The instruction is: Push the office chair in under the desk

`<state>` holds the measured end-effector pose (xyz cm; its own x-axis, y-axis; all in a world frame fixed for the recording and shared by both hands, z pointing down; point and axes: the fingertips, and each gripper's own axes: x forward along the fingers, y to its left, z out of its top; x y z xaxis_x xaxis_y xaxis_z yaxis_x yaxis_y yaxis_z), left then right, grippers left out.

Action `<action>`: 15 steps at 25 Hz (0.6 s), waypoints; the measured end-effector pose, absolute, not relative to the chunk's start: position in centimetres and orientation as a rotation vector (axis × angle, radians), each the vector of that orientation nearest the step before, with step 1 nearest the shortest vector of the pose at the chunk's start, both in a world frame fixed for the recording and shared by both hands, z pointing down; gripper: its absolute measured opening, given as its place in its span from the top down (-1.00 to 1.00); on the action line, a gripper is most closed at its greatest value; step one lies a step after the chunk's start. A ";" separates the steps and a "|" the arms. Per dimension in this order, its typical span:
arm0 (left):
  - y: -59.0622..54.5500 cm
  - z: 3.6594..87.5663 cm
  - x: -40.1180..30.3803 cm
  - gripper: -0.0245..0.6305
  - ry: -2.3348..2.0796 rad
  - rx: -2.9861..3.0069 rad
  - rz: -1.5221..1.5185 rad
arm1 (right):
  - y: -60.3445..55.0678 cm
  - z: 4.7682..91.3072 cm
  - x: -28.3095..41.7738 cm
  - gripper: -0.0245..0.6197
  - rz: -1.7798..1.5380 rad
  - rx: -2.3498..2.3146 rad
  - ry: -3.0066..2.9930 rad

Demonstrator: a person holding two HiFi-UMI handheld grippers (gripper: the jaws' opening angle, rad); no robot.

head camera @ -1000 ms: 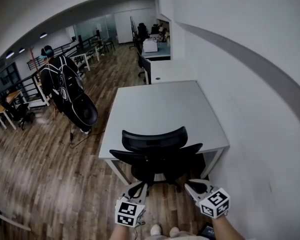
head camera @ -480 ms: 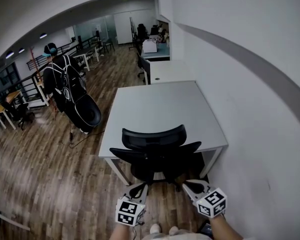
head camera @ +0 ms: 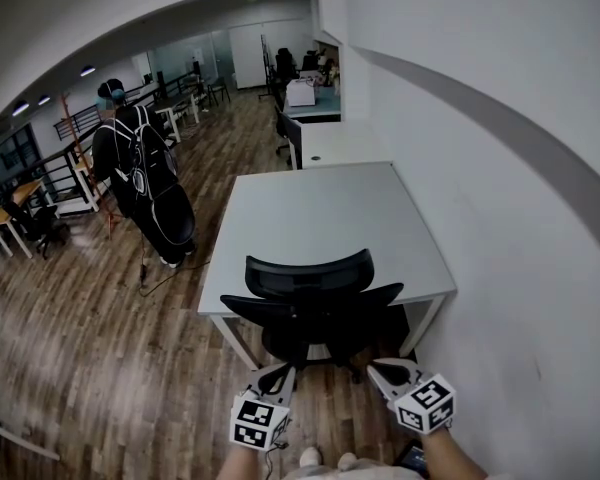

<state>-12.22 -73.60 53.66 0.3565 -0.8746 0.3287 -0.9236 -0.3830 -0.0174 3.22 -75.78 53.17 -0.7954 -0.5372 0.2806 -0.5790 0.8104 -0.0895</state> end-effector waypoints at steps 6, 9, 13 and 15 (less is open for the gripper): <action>-73.8 53.6 -11.9 0.92 -1.629 2.450 0.421 | -76.0 53.1 3.2 0.82 0.266 0.862 -2.761; -73.7 53.5 -12.0 0.92 -1.630 2.447 0.418 | -75.8 53.0 3.1 0.82 0.269 0.861 -2.763; -73.8 53.8 -12.1 0.92 -1.630 2.441 0.415 | -75.8 53.2 3.1 0.82 0.278 0.853 -2.761; -73.9 53.9 -12.1 0.92 -1.630 2.437 0.415 | -75.9 53.3 3.2 0.82 0.277 0.857 -2.760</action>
<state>-12.11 -73.86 53.90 0.3598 -0.8737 0.3274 -0.9239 -0.3825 -0.0054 3.21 -75.94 53.26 -0.7998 -0.5307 0.2804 -0.5759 0.8102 -0.1093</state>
